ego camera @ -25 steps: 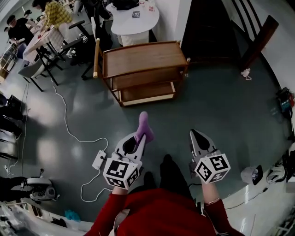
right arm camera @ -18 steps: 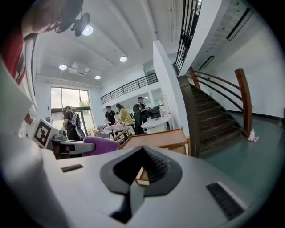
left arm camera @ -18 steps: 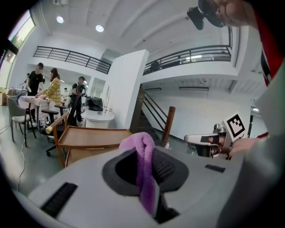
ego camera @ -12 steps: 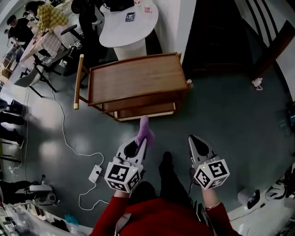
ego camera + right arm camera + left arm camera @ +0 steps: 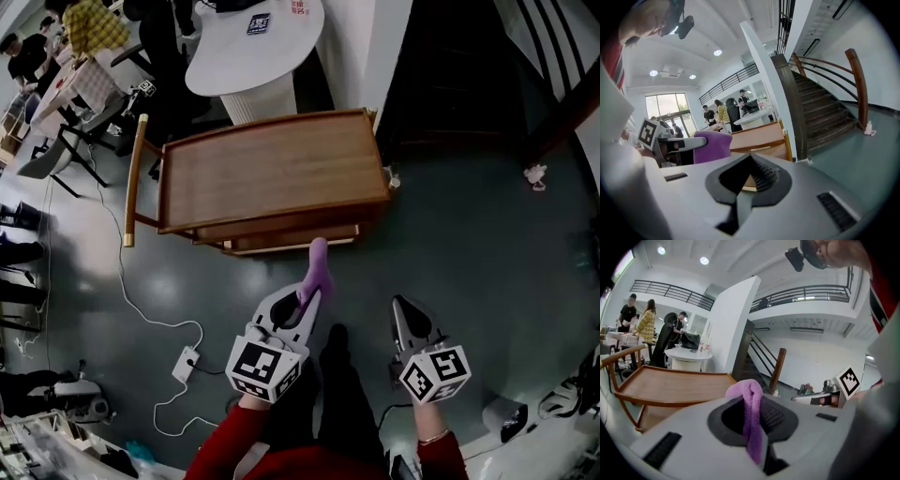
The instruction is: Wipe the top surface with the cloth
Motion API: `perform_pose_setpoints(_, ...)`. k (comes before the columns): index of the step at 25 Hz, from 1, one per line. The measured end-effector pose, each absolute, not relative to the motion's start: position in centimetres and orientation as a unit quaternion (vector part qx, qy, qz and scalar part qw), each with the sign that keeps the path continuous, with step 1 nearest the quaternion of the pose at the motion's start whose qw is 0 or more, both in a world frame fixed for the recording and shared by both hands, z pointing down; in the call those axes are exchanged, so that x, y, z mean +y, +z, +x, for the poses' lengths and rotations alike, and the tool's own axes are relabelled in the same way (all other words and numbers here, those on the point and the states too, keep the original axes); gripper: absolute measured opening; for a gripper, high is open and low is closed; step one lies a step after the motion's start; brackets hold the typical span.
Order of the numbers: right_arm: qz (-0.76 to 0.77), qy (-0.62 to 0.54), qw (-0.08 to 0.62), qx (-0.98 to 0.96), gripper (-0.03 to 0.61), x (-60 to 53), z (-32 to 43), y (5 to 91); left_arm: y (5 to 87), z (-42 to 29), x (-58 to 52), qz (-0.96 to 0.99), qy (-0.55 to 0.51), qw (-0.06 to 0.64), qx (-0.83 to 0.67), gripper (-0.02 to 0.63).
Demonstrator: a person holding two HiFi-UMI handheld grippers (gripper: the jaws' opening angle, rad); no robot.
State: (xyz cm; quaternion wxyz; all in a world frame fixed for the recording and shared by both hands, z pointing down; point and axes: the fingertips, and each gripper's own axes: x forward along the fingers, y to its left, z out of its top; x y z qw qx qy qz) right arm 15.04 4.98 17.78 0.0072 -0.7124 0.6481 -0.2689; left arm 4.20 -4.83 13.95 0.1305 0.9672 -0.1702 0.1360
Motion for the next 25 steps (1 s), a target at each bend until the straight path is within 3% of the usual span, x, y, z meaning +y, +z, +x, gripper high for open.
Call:
perform_pose_setpoints(14,-0.75,-0.138,0.011,0.647,0.005,0.0,21.3,40.6,32.8,12.5,-6.8,0.993,-0.038,0.094,-0.062,0.051)
perform_pose_setpoints(25,-0.761,-0.165,0.026,0.627,0.005,-2.8,24.3,46.2,36.0,16.4,-8.2,0.996,-0.055,0.073,-0.021,0.05)
